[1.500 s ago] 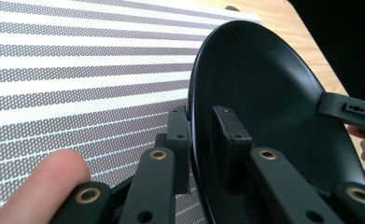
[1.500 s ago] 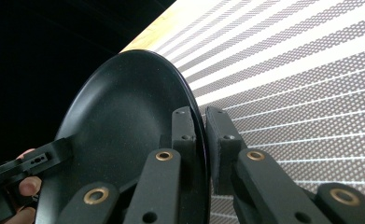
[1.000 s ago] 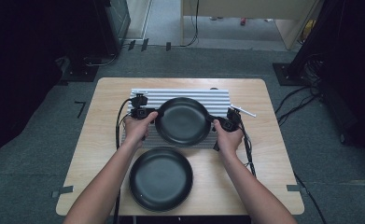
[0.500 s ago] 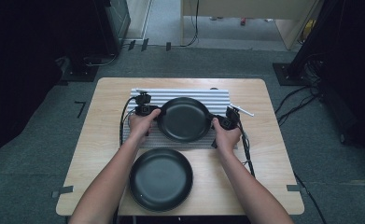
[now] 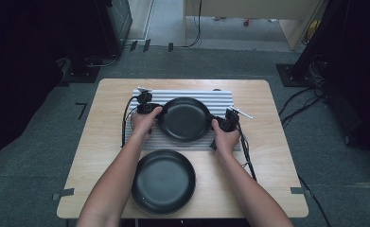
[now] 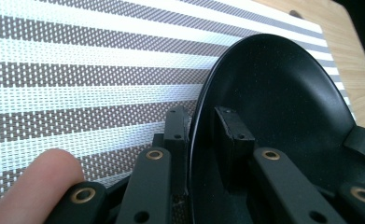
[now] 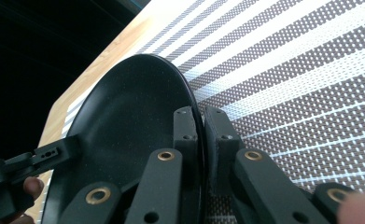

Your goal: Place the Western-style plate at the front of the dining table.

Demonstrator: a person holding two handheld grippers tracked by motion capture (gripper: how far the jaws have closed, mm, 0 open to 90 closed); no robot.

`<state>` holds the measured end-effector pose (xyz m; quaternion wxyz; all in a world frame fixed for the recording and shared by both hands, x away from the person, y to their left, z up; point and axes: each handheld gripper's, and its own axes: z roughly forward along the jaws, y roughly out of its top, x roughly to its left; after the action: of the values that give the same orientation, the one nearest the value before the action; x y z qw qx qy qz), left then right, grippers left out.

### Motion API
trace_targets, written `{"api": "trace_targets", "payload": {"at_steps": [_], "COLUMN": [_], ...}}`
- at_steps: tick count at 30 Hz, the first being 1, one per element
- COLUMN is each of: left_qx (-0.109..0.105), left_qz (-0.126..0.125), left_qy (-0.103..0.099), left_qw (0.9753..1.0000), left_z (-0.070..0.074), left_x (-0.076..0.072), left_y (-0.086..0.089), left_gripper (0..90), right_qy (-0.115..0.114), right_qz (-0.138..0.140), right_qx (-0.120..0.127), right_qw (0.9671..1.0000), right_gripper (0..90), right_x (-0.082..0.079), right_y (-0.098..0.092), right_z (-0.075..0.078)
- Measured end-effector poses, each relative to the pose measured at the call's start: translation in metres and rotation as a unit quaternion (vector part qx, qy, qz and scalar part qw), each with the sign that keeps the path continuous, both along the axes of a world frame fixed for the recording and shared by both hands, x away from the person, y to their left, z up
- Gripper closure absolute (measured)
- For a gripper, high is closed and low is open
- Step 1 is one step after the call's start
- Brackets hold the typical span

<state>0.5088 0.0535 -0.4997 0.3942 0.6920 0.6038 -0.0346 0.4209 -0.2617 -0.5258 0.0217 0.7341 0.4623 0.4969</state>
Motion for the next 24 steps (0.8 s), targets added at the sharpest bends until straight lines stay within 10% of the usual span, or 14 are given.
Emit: {"api": "trace_targets", "payload": {"at_steps": [9,13,24], "left_qx": [0.004,0.011,0.045], "left_qz": [0.007,-0.005,-0.031], "left_qy": [0.011,0.0,-0.081], "left_qw": [0.9999,0.9999,0.9953], "left_z": [-0.001,0.003,0.036], "left_x": [0.001,-0.002,-0.022], "left_y": [-0.001,-0.001,0.012], "left_gripper": [74.2,65.6,45.6], "right_qy": [-0.02,-0.059,-0.084], "right_qz": [0.004,-0.014,-0.027], "right_qx": [-0.026,-0.069,-0.088], "right_qw": [0.9994,0.9958,0.9922], "right_gripper": [79.3,62.1,54.5], "right_x": [-0.001,-0.003,-0.02], "right_y": [0.004,0.004,-0.019], "right_z": [-0.001,0.006,0.011]}}
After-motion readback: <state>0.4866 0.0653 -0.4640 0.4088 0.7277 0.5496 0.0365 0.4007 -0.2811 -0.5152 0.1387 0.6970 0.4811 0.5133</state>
